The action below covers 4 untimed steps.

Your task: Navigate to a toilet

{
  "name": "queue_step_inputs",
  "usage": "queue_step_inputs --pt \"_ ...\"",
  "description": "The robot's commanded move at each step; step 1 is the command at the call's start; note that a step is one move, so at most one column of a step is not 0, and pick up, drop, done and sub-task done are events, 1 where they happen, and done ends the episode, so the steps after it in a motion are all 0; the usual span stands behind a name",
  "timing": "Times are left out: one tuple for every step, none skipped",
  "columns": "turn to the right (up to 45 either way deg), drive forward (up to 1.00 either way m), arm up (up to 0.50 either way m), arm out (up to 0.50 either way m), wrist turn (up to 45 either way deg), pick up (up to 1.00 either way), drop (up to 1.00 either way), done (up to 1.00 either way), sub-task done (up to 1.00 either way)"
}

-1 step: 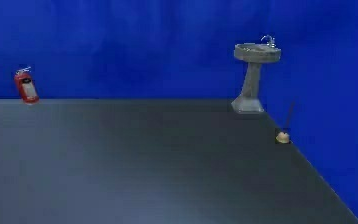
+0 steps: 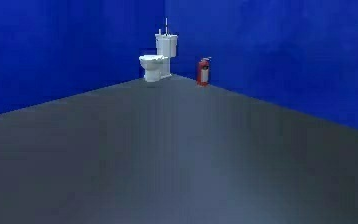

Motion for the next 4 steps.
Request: queue_step_inputs --pt "-3.0 0.00 0.00 0.00 0.0 0.00 0.00 0.00 0.00" --pt "0.0 1.00 0.00 0.00 0.0 0.00 0.00 0.00 0.00" --pt "0.0 1.00 0.00 0.00 0.0 0.00 0.00 0.00 0.00" --pt "0.0 1.00 0.00 0.00 0.0 0.00 0.00 0.00 0.00"
